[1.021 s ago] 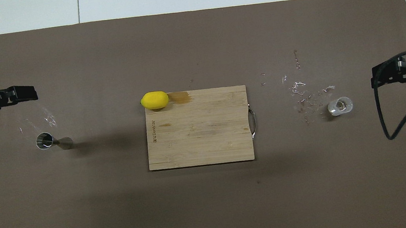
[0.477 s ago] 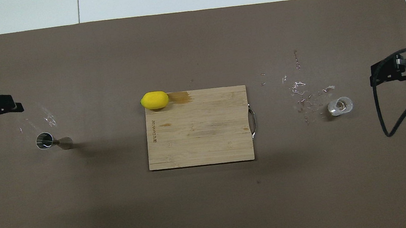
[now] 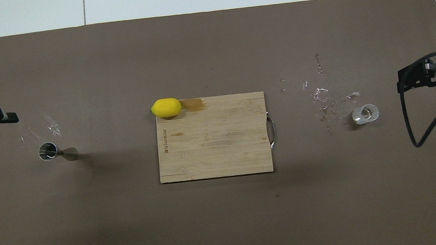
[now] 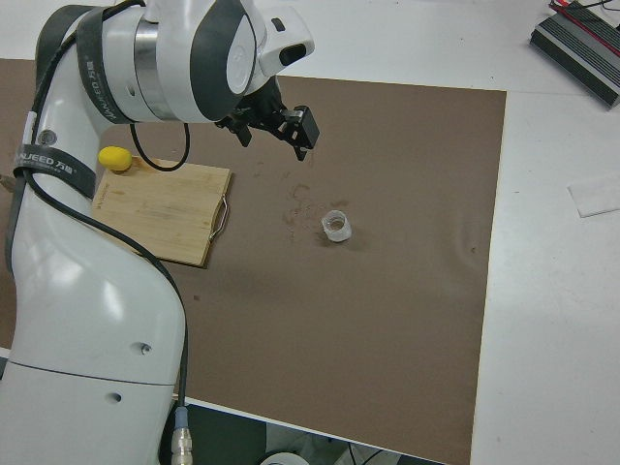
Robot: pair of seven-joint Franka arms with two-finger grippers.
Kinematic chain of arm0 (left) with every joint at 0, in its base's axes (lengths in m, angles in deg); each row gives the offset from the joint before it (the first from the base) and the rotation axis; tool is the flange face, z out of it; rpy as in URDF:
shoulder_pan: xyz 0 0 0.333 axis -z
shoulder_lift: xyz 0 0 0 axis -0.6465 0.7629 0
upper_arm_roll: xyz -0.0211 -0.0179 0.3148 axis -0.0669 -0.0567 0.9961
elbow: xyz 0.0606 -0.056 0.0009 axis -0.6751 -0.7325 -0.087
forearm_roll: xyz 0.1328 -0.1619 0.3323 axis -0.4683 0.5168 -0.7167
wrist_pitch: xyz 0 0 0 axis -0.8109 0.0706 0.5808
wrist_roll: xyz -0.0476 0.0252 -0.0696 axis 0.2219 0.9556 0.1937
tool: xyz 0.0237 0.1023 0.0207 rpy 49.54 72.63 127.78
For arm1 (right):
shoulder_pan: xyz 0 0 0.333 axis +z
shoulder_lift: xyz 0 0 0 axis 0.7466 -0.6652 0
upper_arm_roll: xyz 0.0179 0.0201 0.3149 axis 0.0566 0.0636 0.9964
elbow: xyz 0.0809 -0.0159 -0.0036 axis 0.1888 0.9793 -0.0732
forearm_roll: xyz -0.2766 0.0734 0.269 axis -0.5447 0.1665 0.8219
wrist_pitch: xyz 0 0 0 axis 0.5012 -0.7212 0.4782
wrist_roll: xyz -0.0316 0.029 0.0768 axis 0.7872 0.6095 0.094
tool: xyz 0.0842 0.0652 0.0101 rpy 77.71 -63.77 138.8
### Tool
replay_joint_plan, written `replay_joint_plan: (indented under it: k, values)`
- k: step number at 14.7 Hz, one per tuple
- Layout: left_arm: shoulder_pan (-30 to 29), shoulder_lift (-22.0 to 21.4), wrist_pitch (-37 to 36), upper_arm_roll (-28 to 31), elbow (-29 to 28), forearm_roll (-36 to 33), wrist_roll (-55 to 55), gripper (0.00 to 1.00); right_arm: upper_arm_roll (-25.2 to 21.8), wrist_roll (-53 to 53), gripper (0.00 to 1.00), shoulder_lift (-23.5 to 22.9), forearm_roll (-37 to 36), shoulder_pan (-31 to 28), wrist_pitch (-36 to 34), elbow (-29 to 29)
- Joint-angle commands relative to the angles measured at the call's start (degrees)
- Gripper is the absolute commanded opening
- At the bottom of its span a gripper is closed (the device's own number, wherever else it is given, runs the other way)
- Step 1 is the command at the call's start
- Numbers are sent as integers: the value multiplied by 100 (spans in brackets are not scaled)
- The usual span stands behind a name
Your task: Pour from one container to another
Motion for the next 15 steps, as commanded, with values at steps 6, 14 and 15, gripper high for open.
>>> replay_joint_plan:
  k: [6,14,15]
  values:
    - [-820,1154,-1123,-102,722,1311,2024,100,37,-147,100,13,-117,-19,-85,-13]
    - [-1154,1717,-1581,-76,766,1724,4967,100,37,-139,100,75,-117,-19,-85,75]
    - [-1189,1718,-1581,-67,749,1847,5311,100,37,-139,100,75,-117,-19,-85,75]
